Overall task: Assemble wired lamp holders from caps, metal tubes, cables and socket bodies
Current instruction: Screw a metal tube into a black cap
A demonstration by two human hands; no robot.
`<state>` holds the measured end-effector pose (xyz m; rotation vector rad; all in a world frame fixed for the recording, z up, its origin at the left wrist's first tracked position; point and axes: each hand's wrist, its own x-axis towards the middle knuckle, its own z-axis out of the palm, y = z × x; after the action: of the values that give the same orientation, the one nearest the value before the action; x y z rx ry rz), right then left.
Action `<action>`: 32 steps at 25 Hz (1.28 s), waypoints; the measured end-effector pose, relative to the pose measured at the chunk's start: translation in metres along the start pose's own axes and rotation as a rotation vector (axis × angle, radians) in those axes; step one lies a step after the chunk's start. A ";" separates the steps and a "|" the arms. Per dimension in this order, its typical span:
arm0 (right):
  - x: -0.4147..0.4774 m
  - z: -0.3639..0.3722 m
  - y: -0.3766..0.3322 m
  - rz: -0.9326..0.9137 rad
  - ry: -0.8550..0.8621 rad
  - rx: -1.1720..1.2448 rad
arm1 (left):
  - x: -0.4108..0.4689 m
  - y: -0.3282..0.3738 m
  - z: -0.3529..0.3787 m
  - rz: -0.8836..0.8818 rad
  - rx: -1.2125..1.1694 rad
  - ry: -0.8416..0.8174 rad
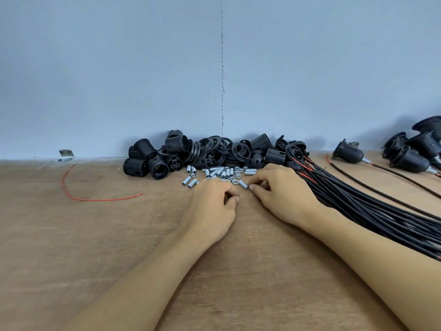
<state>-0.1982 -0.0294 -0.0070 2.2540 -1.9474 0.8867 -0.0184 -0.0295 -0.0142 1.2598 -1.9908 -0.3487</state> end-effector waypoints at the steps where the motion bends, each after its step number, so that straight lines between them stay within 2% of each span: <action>1: 0.000 -0.001 -0.001 0.010 0.009 0.021 | 0.000 0.000 0.000 0.000 -0.003 0.006; 6: -0.001 -0.003 -0.006 -0.083 -0.062 -0.034 | 0.000 0.000 0.000 0.020 -0.020 0.004; 10: 0.000 -0.003 -0.004 -0.027 -0.036 0.015 | 0.000 -0.002 0.003 0.017 0.072 -0.065; 17: 0.003 -0.003 0.001 -0.040 -0.103 0.022 | 0.001 -0.001 0.001 -0.011 0.064 -0.043; 21: 0.001 -0.003 0.001 -0.061 -0.082 0.030 | 0.000 -0.001 0.000 0.009 0.068 -0.032; 26: 0.001 -0.004 -0.001 -0.136 -0.110 0.055 | -0.001 -0.002 0.000 0.008 0.016 -0.009; 29: 0.002 -0.003 -0.002 -0.166 -0.167 0.052 | -0.002 -0.002 0.001 0.039 0.025 0.001; 32: 0.002 -0.003 -0.001 -0.167 -0.138 0.058 | -0.002 -0.003 0.002 0.091 0.083 0.004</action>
<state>-0.1985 -0.0294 -0.0033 2.5295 -1.7713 0.7986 -0.0177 -0.0294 -0.0182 1.2153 -2.0697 -0.2206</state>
